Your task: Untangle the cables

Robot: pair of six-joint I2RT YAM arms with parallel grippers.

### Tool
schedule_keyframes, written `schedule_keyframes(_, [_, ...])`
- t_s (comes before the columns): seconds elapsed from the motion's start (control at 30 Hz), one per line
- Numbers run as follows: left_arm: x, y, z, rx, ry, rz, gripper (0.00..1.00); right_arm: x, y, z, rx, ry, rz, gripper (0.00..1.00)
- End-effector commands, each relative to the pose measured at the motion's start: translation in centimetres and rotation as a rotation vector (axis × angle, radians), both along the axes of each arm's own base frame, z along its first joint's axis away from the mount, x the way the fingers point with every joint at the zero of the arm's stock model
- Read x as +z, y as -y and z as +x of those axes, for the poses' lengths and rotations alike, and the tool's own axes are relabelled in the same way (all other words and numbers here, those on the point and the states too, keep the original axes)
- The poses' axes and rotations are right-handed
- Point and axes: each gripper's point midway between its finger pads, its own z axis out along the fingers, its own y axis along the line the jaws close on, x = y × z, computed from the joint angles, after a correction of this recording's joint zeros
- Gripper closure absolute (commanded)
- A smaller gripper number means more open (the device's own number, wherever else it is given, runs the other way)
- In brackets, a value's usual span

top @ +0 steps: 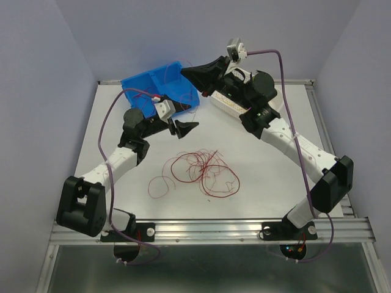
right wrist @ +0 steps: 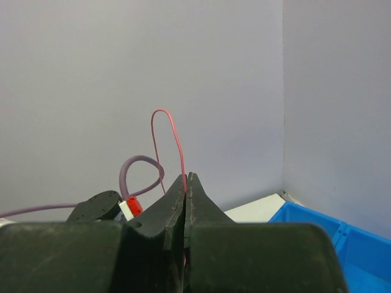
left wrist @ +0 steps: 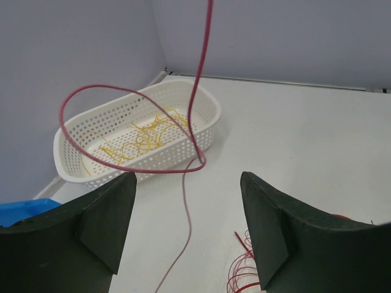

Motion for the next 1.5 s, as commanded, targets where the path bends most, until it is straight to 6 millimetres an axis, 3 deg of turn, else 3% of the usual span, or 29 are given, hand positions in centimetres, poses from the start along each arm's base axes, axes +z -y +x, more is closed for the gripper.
schedule_keyframes(0.0, [3.8, -0.1, -2.9, -0.081, 0.147, -0.041, 0.2, 3.0, 0.5, -1.3, 0.021, 0.069, 0.076, 0.99])
schedule_keyframes(0.17, [4.1, -0.2, -3.3, -0.084, 0.169, -0.046, 0.2, 2.7, 0.1, -1.2, 0.037, 0.063, 0.071, 0.99])
schedule_keyframes(0.37, [5.1, 0.0, -2.4, -0.069, 0.144, -0.073, 0.42, 1.9, -0.2, -1.4, 0.066, 0.047, 0.071, 0.99])
schedule_keyframes(0.5, [4.7, 0.2, -1.0, -0.045, 0.112, -0.056, 1.0, 1.6, 0.1, -1.5, 0.057, 0.044, 0.079, 0.99])
schedule_keyframes(0.6, [4.4, -0.2, -0.4, -0.005, 0.123, -0.046, 1.0, 1.0, 0.4, -1.1, 0.023, 0.035, 0.075, 0.99])
schedule_keyframes(0.67, [4.9, -0.4, 0.7, 0.036, 0.12, -0.038, 1.0, 0.8, 1.1, -1.0, -0.016, 0.028, 0.078, 0.86])
schedule_keyframes(0.7, [3.6, -0.4, 1.6, 0.054, 0.075, -0.002, 1.0, -1.2, 1.4, 0.2, -0.076, -0.019, 0.062, 0.79])
schedule_keyframes(0.73, [3.4, -0.5, 2.3, 0.069, 0.059, 0.01, 1.0, -2.0, 1.8, 0.7, -0.109, -0.039, 0.06, 0.65])
schedule_keyframes(0.77, [4.5, -0.6, 3.0, 0.075, 0.072, 0.012, 1.0, -2.5, 2.9, 1.6, -0.186, -0.073, 0.081, 0.56])
schedule_keyframes(0.8, [3.6, -0.8, 4.1, 0.083, 0.039, 0.025, 1.0, -3.5, 3.4, 2.4, -0.233, -0.094, 0.078, 0.48])
schedule_keyframes(0.83, [4.4, -0.8, 4.9, 0.09, 0.05, 0.02, 1.0, -5.8, 3.7, 3.1, -0.273, -0.136, 0.057, 0.48])
schedule_keyframes(0.93, [3.9, -0.8, 7.3, 0.101, 0.019, 0.029, 1.0, -8.5, 5.2, 5.2, -0.407, -0.211, 0.061, 0.31])
schedule_keyframes(0.97, [5.8, -0.8, 8.1, 0.105, 0.056, 0.021, 1.0, -9.8, 5.6, 5.7, -0.442, -0.233, 0.049, 0.26])
schedule_keyframes(1.0, [4.3, -0.5, 9.5, 0.109, 0.001, 0.044, 1.0, -10.7, 6.2, 6.3, -0.489, -0.258, 0.054, 0.2])
schedule_keyframes(1.03, [6.6, -0.4, 10.6, 0.12, 0.039, 0.033, 1.0, -11.5, 6.6, 6.6, -0.514, -0.272, 0.048, 0.19])
schedule_keyframes(1.07, [6.9, -0.3, 11.4, 0.12, 0.035, 0.038, 1.0, -11.9, 7.0, 6.7, -0.538, -0.285, 0.052, 0.18])
schedule_keyframes(1.13, [4.7, -0.3, 14.3, 0.138, -0.035, 0.079, 1.0, -13.8, 8.3, 7.0, -0.599, -0.326, 0.055, 0.13])
schedule_keyframes(1.17, [6.8, -0.4, 15.5, 0.149, 0.008, 0.076, 1.0, -14.3, 8.6, 6.9, -0.608, -0.337, 0.056, 0.13])
schedule_keyframes(1.2, [4.3, -0.5, 17.4, 0.157, -0.038, 0.114, 1.0, -15.1, 9.3, 6.7, -0.631, -0.352, 0.058, 0.12])
schedule_keyframes(1.23, [6.2, -0.7, 18.7, 0.174, 0.001, 0.105, 1.0, -15.6, 9.6, 6.6, -0.643, -0.364, 0.059, 0.12])
schedule_keyframes(1.27, [6.1, -0.9, 19.7, 0.181, 0.002, 0.105, 1.0, -15.9, 9.8, 6.4, -0.646, -0.364, 0.057, 0.12])
schedule_keyframes(1.3, [4.2, -1.2, 21.4, 0.188, -0.034, 0.108, 1.0, -16.9, 10.1, 6.3, -0.651, -0.381, 0.048, 0.12])
schedule_keyframes(1.33, [5.4, -1.4, 22.3, 0.189, 0.003, 0.084, 1.0, -16.8, 10.4, 6.0, -0.654, -0.38, 0.055, 0.12])
schedule_keyframes(1.37, [5.3, -1.5, 23.1, 0.191, 0.002, 0.071, 1.0, -17.1, 10.6, 5.8, -0.656, -0.385, 0.055, 0.12])
schedule_keyframes(1.4, [3.4, -1.5, 24.5, 0.185, -0.029, 0.065, 1.0, -17.3, 11.0, 5.6, -0.667, -0.389, 0.058, 0.12])
schedule_keyframes(1.43, [4.8, -2.0, 25.2, 0.178, -0.007, 0.035, 1.0, -17.8, 11.5, 5.3, -0.675, -0.395, 0.057, 0.12])
schedule_keyframes(1.47, [2.7, -2.1, 26.6, 0.181, -0.045, 0.034, 1.0, -18.0, 11.8, 5.1, -0.685, -0.399, 0.06, 0.12])
